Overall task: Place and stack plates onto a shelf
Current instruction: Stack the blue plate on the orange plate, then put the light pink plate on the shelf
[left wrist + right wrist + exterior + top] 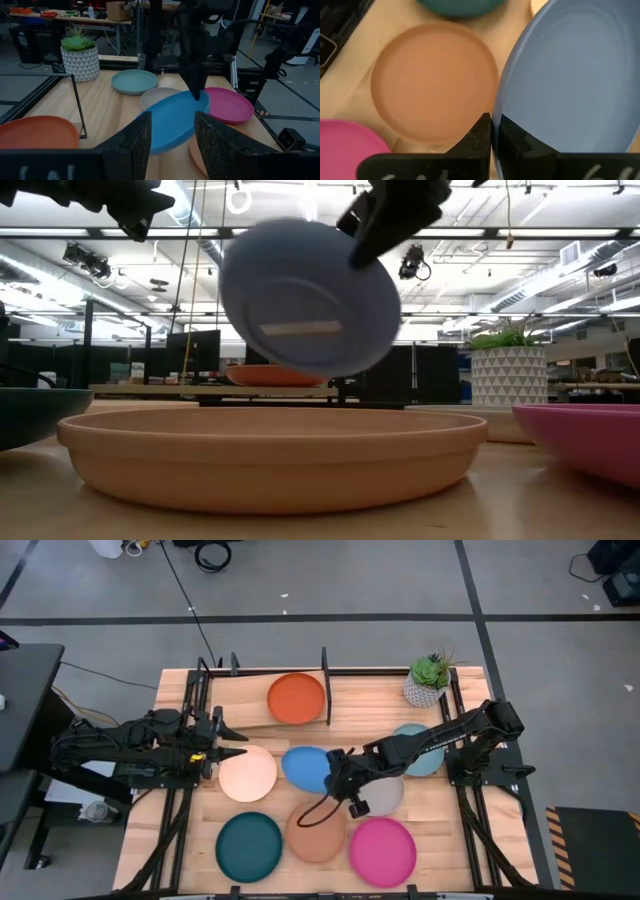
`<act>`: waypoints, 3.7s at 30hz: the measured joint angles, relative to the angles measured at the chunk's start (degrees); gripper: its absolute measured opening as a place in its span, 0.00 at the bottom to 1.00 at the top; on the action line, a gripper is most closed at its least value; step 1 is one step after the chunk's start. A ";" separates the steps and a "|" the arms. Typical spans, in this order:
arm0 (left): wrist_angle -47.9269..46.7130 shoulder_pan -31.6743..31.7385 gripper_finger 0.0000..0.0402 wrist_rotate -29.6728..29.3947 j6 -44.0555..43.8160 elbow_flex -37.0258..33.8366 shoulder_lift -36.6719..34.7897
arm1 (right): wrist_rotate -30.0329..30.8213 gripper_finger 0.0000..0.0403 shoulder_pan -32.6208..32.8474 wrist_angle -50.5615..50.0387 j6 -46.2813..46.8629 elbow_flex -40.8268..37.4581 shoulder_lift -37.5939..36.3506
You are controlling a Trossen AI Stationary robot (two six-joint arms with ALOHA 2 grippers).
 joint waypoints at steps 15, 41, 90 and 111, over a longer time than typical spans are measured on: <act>0.31 0.00 0.39 -0.29 0.20 0.00 0.02 | 3.40 0.06 -2.60 13.03 -12.10 0.00 0.51; 7.94 0.02 0.39 -4.05 4.57 1.14 -0.79 | 13.96 0.06 -14.43 -11.55 -21.92 31.04 21.01; -5.46 0.02 0.39 -3.93 -3.68 1.03 -0.30 | 17.05 0.30 -9.79 -26.66 -6.58 42.20 24.64; -4.40 -0.86 0.39 -0.73 -10.13 1.05 16.50 | 33.69 0.29 6.84 -13.44 10.71 25.89 24.62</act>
